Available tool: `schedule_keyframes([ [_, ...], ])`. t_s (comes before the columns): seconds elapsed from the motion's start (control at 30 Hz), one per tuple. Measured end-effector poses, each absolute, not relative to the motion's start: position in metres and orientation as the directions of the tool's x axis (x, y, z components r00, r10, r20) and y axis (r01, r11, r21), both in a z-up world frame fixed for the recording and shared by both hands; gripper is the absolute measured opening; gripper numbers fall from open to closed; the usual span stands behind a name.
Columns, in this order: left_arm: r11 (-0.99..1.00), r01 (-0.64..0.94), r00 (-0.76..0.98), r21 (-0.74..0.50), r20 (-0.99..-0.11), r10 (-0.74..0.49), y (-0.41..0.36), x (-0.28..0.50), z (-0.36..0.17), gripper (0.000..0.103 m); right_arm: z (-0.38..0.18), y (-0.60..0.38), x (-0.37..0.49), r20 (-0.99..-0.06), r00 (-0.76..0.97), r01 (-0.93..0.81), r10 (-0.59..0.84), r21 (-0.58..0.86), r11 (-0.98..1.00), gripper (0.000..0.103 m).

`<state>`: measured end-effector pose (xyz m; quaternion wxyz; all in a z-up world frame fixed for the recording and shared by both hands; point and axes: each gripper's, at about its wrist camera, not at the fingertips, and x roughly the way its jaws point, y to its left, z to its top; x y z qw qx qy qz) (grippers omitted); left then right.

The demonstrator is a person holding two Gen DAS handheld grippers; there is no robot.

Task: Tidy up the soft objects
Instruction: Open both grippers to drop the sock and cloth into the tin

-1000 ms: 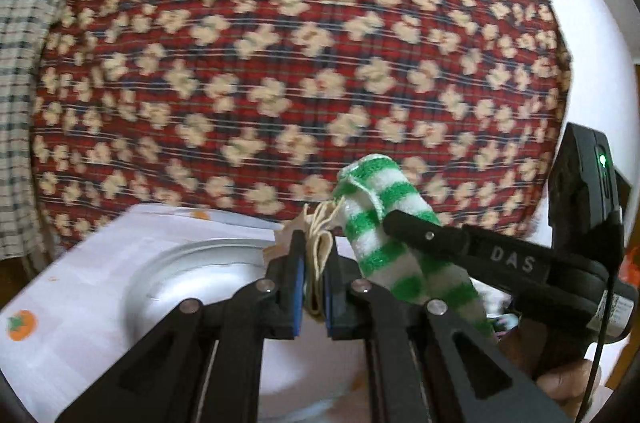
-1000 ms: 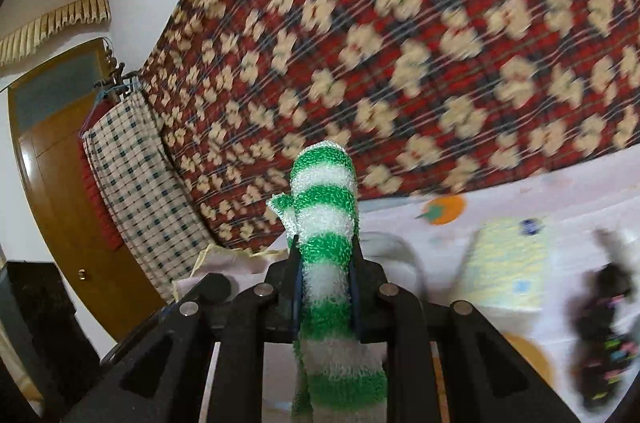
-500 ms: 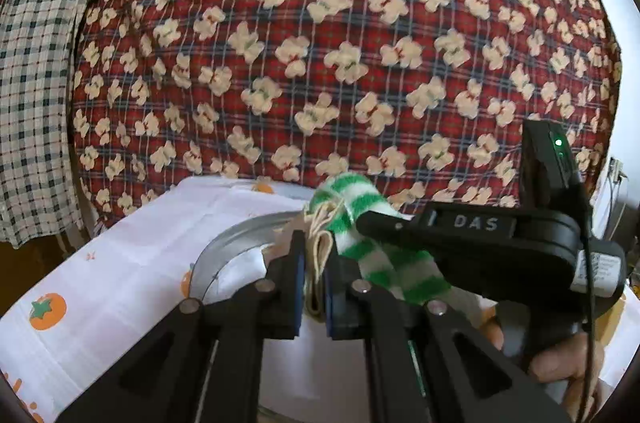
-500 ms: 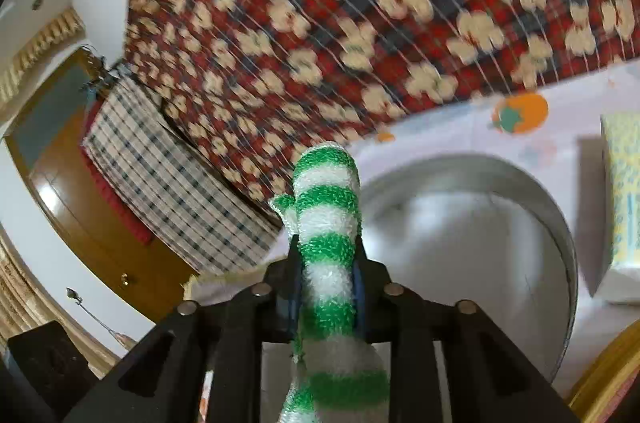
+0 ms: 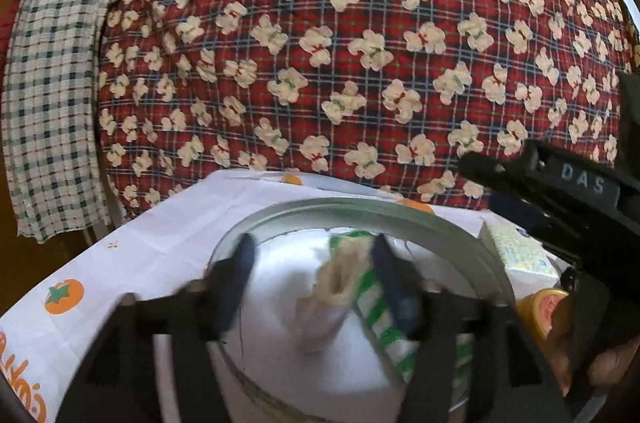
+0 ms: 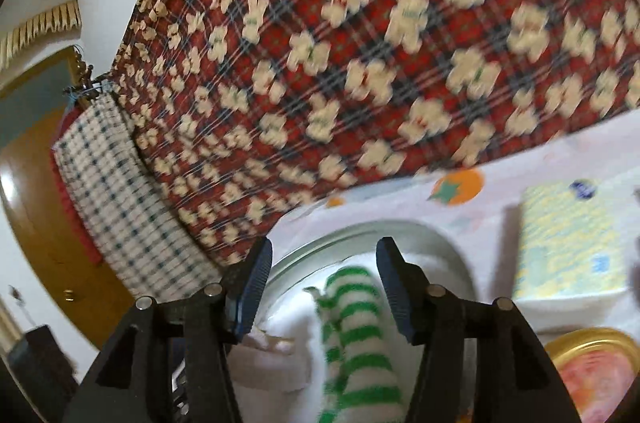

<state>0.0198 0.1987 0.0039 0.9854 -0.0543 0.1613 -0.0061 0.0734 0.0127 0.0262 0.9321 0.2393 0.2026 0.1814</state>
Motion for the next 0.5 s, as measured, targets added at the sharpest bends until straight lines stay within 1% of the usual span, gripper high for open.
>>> schedule_keyframes([
  [0.07, 0.988, -0.009, 0.952, -0.155, -0.304, -0.039, 0.202, 0.015, 0.004, 0.081, 0.028, 0.011, 0.067, -0.281, 0.876, -0.221, 0.391, 0.486, 0.845, 0.057],
  [0.13, 0.982, -0.018, 0.958, -0.19, -0.285, -0.037, 0.204, 0.008, 0.002, 0.089, 0.03, 0.008, 0.061, -0.273, 0.893, -0.206, 0.357, 0.458, 0.865, 0.057],
  [0.2, 0.98, -0.055, 0.967, -0.19, -0.255, 0.005, 0.203, -0.001, 0.001, 0.093, 0.031, 0.003, 0.054, -0.26, 0.913, -0.179, 0.315, 0.439, 0.88, 0.057],
  [0.23, 0.98, -0.075, 0.969, -0.182, -0.247, 0.029, 0.202, -0.004, 0.002, 0.096, 0.031, 0.0, 0.051, -0.254, 0.92, -0.168, 0.3, 0.435, 0.884, 0.057],
  [0.27, 0.98, -0.093, 0.973, -0.178, -0.223, 0.051, 0.201, -0.01, 0.004, 0.098, 0.031, -0.003, 0.048, -0.247, 0.927, -0.156, 0.281, 0.429, 0.89, 0.057],
  [0.37, 0.977, -0.11, 0.98, -0.181, -0.182, 0.076, 0.2, -0.02, 0.007, 0.098, 0.03, -0.008, 0.041, -0.258, 0.935, -0.128, 0.245, 0.399, 0.908, 0.057],
  [0.5, 0.972, -0.129, 0.974, -0.198, -0.207, 0.087, 0.201, -0.021, 0.005, 0.098, 0.028, -0.014, 0.033, -0.254, 0.943, -0.111, 0.215, 0.368, 0.923, 0.057],
])
